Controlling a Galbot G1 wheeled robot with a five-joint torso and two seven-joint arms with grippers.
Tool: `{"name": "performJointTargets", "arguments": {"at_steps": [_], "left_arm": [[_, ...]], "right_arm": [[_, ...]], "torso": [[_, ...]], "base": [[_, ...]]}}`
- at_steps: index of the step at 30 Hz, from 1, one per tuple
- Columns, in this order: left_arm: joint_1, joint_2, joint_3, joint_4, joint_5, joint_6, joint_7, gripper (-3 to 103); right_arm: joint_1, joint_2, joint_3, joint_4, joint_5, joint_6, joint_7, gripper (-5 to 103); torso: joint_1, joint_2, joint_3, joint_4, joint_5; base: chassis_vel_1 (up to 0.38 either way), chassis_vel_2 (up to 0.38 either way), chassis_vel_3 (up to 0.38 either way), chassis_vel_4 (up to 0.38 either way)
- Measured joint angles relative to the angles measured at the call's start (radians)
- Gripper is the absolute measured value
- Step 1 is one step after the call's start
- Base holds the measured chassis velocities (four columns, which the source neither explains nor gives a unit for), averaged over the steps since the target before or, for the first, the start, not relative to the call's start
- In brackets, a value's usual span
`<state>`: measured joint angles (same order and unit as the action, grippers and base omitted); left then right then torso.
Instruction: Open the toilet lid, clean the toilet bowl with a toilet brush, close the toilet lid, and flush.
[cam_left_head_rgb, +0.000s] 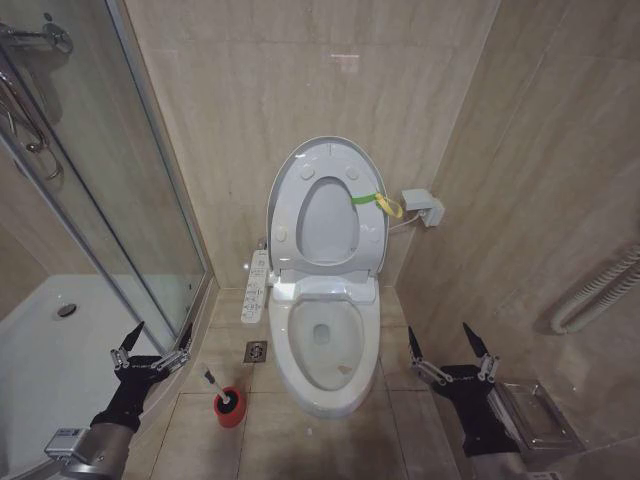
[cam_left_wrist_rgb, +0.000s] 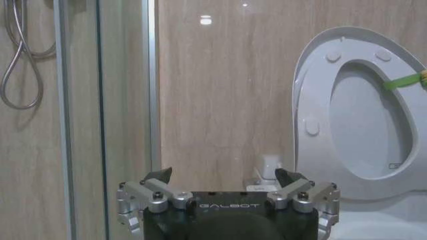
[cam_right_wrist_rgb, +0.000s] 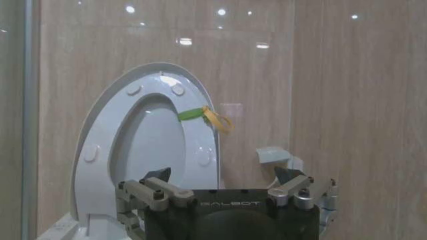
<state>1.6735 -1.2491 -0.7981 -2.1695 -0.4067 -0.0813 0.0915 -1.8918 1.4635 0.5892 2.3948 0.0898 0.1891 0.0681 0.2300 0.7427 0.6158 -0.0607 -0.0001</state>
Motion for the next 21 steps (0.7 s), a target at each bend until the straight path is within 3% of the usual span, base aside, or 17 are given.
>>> {"name": "performJointTargets", "arguments": {"at_steps": [21], "left_arm": [[0.0, 0.0, 0.0, 0.0, 0.0, 0.0, 0.0, 100]], "right_arm": [[-0.029, 0.036, 0.029, -0.06, -0.029, 0.083, -0.02, 100]], "torso": [[0.0, 0.0, 0.0, 0.0, 0.0]], "base": [[0.0, 0.0, 0.0, 0.0]]}}
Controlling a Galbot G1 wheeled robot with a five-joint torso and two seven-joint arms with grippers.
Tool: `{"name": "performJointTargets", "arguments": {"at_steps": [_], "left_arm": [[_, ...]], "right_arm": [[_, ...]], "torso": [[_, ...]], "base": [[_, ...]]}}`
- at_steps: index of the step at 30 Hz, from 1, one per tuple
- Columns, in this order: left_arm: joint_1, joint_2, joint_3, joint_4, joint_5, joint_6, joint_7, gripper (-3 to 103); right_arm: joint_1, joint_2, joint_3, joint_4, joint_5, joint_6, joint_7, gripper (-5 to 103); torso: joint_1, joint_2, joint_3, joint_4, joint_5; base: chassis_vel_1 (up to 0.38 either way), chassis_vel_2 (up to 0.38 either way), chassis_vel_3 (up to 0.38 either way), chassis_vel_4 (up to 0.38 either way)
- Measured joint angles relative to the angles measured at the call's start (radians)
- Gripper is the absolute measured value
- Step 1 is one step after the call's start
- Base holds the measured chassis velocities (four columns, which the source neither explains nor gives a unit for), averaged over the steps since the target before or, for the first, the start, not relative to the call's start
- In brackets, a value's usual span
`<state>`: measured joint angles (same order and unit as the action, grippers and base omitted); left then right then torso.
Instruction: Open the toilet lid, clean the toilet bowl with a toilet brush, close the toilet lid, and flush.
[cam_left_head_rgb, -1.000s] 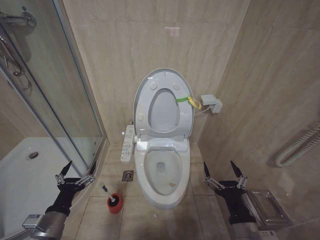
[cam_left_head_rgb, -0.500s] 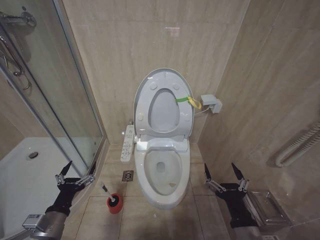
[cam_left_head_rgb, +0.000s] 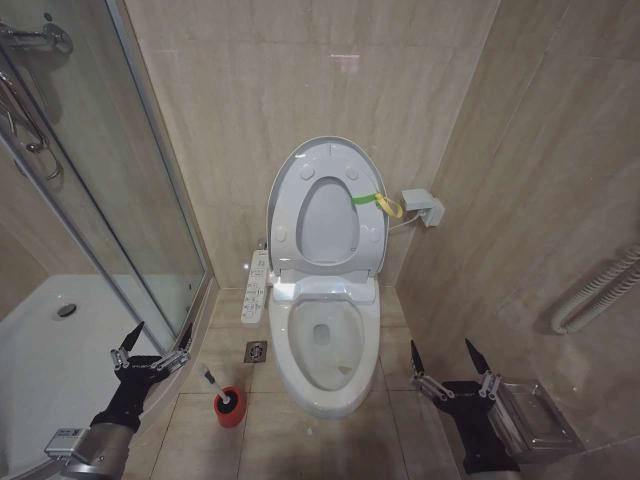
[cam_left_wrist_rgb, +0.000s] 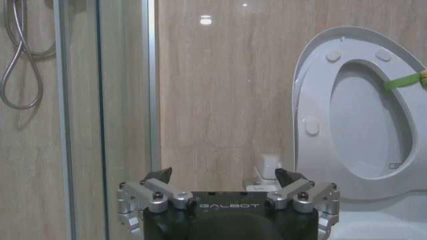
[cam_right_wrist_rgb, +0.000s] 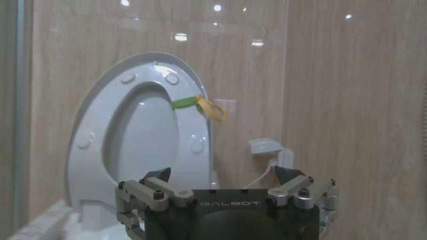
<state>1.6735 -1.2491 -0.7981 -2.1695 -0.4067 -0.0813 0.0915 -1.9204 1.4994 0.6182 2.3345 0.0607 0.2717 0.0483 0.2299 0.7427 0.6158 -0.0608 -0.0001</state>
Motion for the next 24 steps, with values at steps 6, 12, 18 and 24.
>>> {"name": "performJointTargets", "arguments": {"at_steps": [6, 12, 18, 24], "left_arm": [[0.0, 0.0, 0.0, 0.0, 0.0, 0.0, 0.0, 100], [0.0, 0.0, 0.0, 0.0, 0.0, 0.0, 0.0, 100], [0.0, 0.0, 0.0, 0.0, 0.0, 0.0, 0.0, 100], [0.0, 0.0, 0.0, 0.0, 0.0, 0.0, 0.0, 100]], "right_arm": [[0.008, -0.008, 0.037, 0.007, 0.047, -0.007, -0.012, 100], [-0.017, -0.01, 0.019, 0.017, 0.041, -0.002, -0.035, 100], [-0.027, 0.008, 0.009, 0.005, -0.004, 0.019, -0.068, 100], [-0.032, 0.014, 0.01, 0.016, -0.004, 0.018, -0.067, 100]], "torso": [[0.0, 0.0, 0.0, 0.0001, 0.0001], [0.0, 0.0, 0.0, 0.0, 0.0], [0.0, 0.0, 0.0, 0.0, 0.0], [0.0, 0.0, 0.0, 0.0, 0.0]], "base": [[0.0, 0.0, 0.0, 0.0], [0.0, 0.0, 0.0, 0.0], [0.0, 0.0, 0.0, 0.0], [0.0, 0.0, 0.0, 0.0]]}}
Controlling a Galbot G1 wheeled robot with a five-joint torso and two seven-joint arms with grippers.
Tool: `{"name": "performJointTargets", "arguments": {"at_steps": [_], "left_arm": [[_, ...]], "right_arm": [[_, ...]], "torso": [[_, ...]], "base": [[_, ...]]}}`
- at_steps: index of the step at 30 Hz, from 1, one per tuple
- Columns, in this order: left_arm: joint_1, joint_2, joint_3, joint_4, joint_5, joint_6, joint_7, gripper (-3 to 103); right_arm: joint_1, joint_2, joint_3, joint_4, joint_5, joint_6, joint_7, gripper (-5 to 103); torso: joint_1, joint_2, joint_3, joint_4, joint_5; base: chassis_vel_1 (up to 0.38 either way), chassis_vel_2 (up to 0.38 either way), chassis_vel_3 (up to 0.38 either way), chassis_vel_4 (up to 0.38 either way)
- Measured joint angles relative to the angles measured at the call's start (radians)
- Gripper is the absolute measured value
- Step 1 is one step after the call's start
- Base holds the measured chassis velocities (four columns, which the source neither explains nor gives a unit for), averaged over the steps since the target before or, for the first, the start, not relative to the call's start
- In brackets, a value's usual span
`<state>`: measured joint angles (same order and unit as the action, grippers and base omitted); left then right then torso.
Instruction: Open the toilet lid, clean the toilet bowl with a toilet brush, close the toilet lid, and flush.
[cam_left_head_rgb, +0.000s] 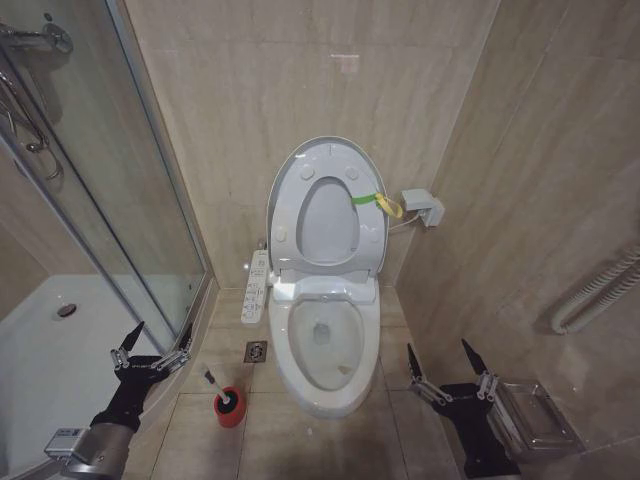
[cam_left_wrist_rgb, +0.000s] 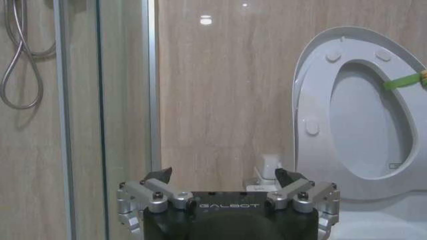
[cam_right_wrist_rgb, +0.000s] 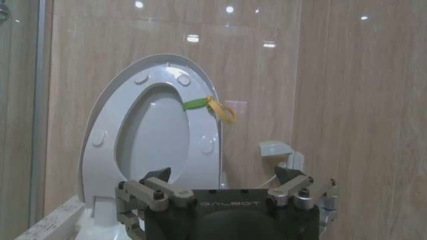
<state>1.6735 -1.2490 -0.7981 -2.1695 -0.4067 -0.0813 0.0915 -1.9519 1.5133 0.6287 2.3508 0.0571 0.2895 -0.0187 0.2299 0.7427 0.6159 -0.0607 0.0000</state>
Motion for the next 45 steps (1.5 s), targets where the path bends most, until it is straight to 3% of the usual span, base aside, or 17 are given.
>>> {"name": "performJointTargets", "arguments": {"at_steps": [10, 20, 40, 45], "left_arm": [[0.0, 0.0, 0.0, 0.0, 0.0, 0.0, 0.0, 100], [0.0, 0.0, 0.0, 0.0, 0.0, 0.0, 0.0, 100], [0.0, 0.0, 0.0, 0.0, 0.0, 0.0, 0.0, 100], [0.0, 0.0, 0.0, 0.0, 0.0, 0.0, 0.0, 100]], "right_arm": [[-0.008, 0.013, -0.006, 0.01, -0.01, -0.006, 0.014, 100], [0.001, 0.01, -0.023, 0.043, -0.004, -0.059, 0.039, 100], [-0.06, 0.032, -0.006, 0.02, 0.01, 0.022, 0.036, 100], [-0.054, 0.035, -0.01, 0.025, 0.006, 0.012, 0.035, 100]], "torso": [[0.0, 0.0, 0.0, 0.0, 0.0], [0.0, 0.0, 0.0, 0.0, 0.0], [0.0, 0.0, 0.0, 0.0, 0.0001], [0.0, 0.0, 0.0, 0.0, 0.0]], "base": [[0.0, 0.0, 0.0, 0.0], [0.0, 0.0, 0.0, 0.0], [0.0, 0.0, 0.0, 0.0], [0.0, 0.0, 0.0, 0.0]]}}
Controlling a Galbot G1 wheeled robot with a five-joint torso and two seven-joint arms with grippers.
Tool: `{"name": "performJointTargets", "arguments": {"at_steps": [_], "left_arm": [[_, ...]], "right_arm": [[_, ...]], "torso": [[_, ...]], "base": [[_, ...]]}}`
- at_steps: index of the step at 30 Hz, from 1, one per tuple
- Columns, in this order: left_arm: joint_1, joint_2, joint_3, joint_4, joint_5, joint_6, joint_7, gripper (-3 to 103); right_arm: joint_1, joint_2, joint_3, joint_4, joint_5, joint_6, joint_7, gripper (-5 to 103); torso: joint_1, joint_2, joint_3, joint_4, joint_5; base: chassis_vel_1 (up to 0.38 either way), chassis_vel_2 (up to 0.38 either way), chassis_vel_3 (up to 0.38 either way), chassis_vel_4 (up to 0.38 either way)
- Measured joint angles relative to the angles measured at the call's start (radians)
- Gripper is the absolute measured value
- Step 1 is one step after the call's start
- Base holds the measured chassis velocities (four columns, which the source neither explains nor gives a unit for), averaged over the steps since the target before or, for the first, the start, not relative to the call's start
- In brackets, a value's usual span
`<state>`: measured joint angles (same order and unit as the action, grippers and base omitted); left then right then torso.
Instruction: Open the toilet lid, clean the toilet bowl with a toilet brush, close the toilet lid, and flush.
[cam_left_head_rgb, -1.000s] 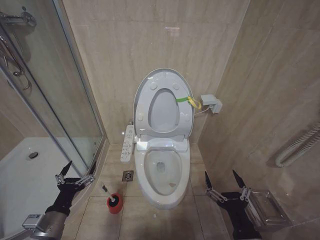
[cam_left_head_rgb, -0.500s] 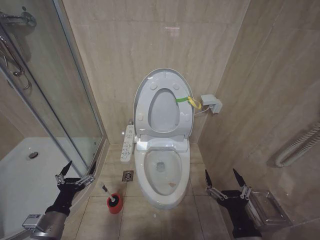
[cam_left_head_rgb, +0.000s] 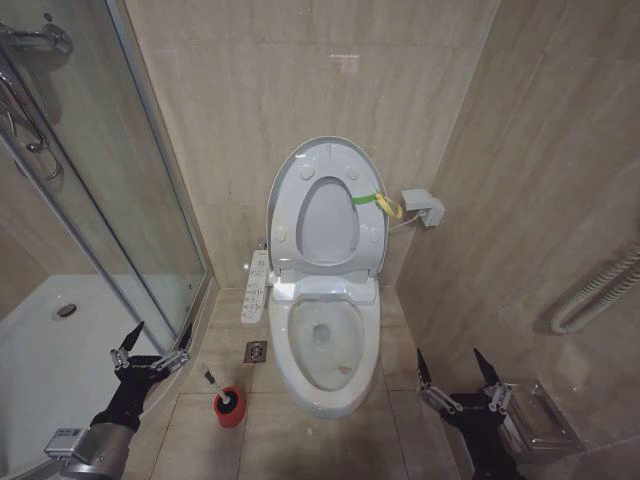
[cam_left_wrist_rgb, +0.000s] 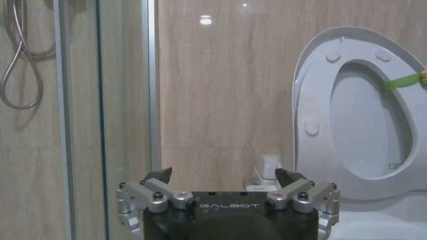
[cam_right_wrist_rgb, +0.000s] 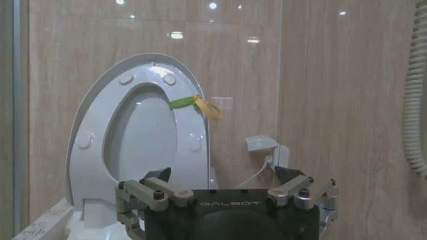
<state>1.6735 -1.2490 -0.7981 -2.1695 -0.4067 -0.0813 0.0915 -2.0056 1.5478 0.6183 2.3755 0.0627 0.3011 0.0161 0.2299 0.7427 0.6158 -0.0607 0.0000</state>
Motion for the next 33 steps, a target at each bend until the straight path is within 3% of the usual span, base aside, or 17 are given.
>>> {"name": "performJointTargets", "arguments": {"at_steps": [33], "left_arm": [[0.0, 0.0, 0.0, 0.0, 0.0, 0.0, 0.0, 100]], "right_arm": [[0.003, 0.0, -0.002, 0.003, -0.005, -0.008, -0.001, 100]], "torso": [[0.0, 0.0, 0.0, 0.0, 0.0]], "base": [[0.0, 0.0, 0.0, 0.0]]}}
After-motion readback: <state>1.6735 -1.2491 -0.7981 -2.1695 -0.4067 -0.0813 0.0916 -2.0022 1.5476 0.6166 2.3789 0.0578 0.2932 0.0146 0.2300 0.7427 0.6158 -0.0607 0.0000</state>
